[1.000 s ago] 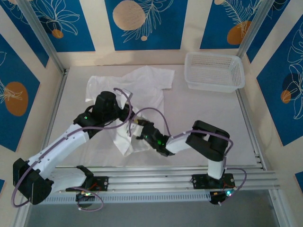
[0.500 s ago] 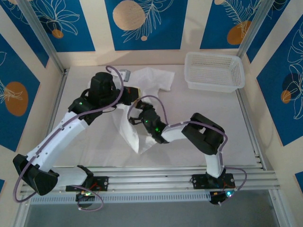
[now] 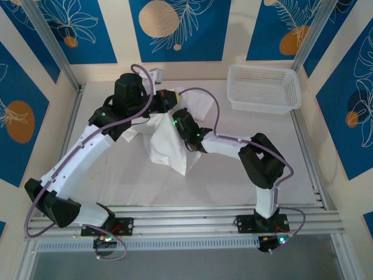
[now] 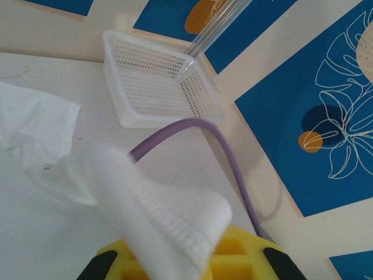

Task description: Fold the inside-out t-shirt

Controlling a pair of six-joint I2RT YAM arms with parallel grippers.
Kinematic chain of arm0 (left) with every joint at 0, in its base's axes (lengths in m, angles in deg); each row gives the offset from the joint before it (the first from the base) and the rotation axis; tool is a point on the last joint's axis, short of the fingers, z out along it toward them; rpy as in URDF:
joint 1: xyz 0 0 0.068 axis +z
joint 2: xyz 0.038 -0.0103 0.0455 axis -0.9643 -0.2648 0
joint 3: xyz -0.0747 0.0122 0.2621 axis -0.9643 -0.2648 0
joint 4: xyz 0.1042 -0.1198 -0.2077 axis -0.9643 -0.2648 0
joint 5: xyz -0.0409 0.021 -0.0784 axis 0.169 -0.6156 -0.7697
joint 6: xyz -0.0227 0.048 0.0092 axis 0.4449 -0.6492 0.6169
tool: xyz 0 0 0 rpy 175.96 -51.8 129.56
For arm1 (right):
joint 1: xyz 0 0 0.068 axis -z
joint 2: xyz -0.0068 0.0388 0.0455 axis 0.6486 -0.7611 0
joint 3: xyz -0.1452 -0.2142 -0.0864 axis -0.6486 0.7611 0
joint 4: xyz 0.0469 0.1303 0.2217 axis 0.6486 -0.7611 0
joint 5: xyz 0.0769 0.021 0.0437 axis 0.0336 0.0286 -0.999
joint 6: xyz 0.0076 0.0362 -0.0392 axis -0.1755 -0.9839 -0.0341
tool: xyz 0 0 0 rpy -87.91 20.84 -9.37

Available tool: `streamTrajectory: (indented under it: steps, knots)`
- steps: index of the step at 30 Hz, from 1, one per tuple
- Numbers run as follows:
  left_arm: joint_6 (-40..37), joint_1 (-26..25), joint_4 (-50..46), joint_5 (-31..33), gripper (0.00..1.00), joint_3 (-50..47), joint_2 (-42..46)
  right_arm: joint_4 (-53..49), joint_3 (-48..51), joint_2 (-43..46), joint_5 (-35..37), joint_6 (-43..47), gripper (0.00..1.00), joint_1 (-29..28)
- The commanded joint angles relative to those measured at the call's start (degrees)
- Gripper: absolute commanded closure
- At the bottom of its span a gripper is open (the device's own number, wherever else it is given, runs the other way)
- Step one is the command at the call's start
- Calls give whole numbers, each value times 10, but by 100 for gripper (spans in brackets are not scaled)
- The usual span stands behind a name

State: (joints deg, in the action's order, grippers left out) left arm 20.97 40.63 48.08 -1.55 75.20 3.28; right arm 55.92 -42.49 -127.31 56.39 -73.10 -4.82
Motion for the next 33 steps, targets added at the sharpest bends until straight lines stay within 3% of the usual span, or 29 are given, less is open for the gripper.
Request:
streamTrajectory:
  steps: [1, 4, 7, 16, 20, 25, 29, 33]
  knots:
    - [12, -3, 29, -14, 100, 60, -1, -92, -17, 31, -123, -157, 100, 5]
    - [13, -4, 22, -28, 100, 100, -22, -152, -64, 46, -157, -223, 100, 36]
    - [17, -12, 25, -38, 100, 136, -50, -197, -103, 32, -148, -238, 100, 38]
    - [22, -31, 14, -30, 100, 296, -156, -148, -47, -12, -178, -294, 100, 5]
    - [33, -40, 3, -57, 100, 375, -198, -154, -69, -7, -237, -307, 100, 17]
    - [37, -80, 10, -91, 100, 448, -220, -169, -115, -64, -264, -318, 100, 34]
    - [4, -117, -22, -91, 100, 493, -222, -203, -170, -137, -306, -322, 100, 35]
    - [-51, -135, -67, -78, 100, 492, -200, -227, -197, -145, -310, -310, 100, 37]
